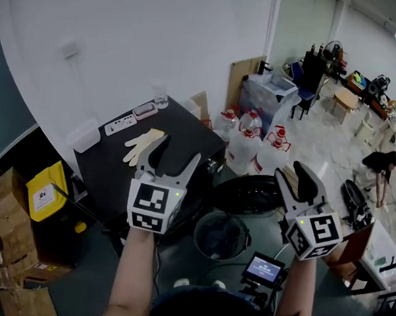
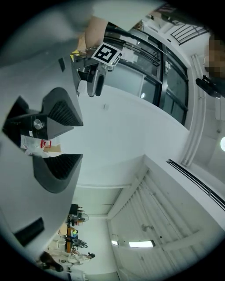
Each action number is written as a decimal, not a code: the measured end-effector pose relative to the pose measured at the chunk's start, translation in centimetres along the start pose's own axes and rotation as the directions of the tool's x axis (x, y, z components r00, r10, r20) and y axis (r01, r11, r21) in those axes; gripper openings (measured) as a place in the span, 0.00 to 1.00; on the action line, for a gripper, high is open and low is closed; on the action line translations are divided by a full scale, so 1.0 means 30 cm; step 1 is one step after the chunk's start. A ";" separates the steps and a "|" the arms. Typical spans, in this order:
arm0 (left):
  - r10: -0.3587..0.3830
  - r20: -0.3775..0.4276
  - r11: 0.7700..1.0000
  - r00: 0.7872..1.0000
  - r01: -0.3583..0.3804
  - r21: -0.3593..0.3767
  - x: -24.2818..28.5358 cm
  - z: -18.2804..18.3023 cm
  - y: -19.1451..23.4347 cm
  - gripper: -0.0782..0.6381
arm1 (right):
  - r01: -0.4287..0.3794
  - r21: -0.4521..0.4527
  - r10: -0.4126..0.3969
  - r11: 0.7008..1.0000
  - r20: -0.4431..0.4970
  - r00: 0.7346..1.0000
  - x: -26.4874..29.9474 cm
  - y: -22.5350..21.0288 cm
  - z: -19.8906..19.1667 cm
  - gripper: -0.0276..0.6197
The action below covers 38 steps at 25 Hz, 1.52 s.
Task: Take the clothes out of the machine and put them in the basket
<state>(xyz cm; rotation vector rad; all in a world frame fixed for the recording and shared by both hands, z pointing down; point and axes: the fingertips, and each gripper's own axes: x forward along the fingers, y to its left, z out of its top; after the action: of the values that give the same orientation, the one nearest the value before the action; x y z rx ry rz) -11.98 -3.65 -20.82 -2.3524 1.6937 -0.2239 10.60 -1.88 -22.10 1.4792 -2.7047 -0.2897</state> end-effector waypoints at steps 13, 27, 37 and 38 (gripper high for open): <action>0.069 0.126 0.994 0.990 -0.079 0.082 -0.135 0.171 0.091 0.35 | 0.039 -0.122 -0.036 0.992 0.032 0.999 -0.021 0.048 0.093 0.32; 0.098 0.173 0.983 0.980 -0.122 0.136 -0.162 0.216 0.101 0.11 | 0.060 -0.136 -0.050 0.989 0.071 0.996 -0.027 0.070 0.146 0.05; 0.118 0.152 0.979 0.981 -0.141 0.147 -0.159 0.198 0.110 0.11 | 0.072 -0.176 -0.060 0.982 0.070 0.996 -0.029 0.086 0.147 0.05; 0.118 0.152 0.979 0.981 -0.140 0.147 -0.159 0.198 0.108 0.11 | 0.069 -0.179 -0.056 0.981 0.074 0.996 -0.029 0.088 0.150 0.05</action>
<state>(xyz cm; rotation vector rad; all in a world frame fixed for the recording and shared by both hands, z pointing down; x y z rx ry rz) -14.94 0.48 -27.38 -2.0845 1.6876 -0.1556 8.29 0.87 -25.99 1.5299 -2.6030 -0.5841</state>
